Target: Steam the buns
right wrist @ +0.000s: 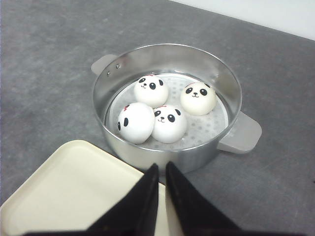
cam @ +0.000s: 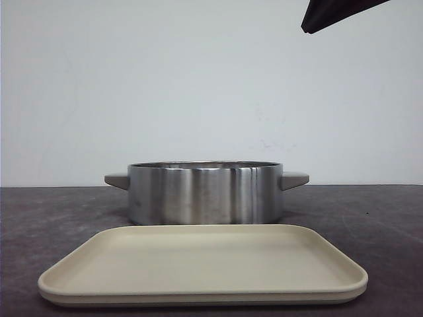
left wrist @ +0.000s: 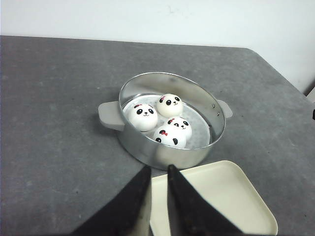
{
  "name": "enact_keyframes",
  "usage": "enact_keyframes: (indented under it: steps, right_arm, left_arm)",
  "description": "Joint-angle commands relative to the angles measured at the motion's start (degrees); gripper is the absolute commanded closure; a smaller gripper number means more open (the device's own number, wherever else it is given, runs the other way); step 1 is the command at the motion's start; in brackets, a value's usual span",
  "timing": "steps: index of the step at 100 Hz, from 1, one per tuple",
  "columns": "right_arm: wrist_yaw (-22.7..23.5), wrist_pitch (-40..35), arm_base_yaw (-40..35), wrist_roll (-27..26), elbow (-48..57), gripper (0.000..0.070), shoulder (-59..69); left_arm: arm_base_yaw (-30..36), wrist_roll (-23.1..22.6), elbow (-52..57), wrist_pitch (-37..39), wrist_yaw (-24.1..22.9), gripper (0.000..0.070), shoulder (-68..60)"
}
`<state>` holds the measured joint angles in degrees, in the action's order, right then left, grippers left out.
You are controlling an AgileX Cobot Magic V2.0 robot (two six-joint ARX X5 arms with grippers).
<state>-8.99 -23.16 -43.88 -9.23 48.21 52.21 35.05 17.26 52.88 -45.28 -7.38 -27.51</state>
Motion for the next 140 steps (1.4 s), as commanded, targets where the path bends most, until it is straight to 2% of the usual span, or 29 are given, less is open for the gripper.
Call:
enact_keyframes:
  steps: [1,52,67,77,84,93,102,109,124,140]
  right_arm:
    - [-0.1,0.8,-0.5,-0.6,0.4,0.0683,0.5]
    - [-0.1,1.0,-0.5,-0.6,0.4,0.0683,-0.7]
    - [0.0,0.8,0.7,-0.6,0.3,0.0683,-5.7]
    - [0.2,1.7,4.8,0.0,-1.5,0.0683,-11.1]
    - [0.3,4.8,8.7,3.7,-4.8,0.0683,-14.9]
    - [0.4,12.4,14.2,7.0,-11.8,0.0683,-20.6]
    - [1.4,20.3,19.0,8.0,-19.9,0.0683,-26.8]
    - [1.6,23.5,22.5,8.0,-25.6,0.0683,-31.6]
    - [1.6,24.0,28.7,8.0,-35.5,0.0683,-40.3]
    - [1.7,23.7,32.2,7.9,-42.4,0.0683,-45.5]
  left_arm:
    - [0.4,0.2,0.9,0.5,-0.1,0.0684,-0.2]
    - [0.4,0.2,0.9,0.5,-0.1,0.0684,-0.2]
    - [0.4,0.2,0.9,0.5,-0.1,0.0683,-0.2]
    - [0.4,0.2,0.9,0.5,-0.1,0.0684,-0.2]
    - [0.4,0.2,0.9,0.5,-0.1,0.0684,-0.2]
    - [0.4,0.2,0.9,0.5,-0.1,0.0684,-0.2]
    - [0.4,0.2,0.9,0.4,-0.1,0.0683,-0.2]
    - [0.4,0.2,0.9,0.5,-0.1,0.0684,-0.2]
    - [0.4,0.2,0.9,0.5,-0.1,0.0684,-0.2]
    - [0.4,0.2,0.9,0.5,-0.1,0.0684,-0.2]
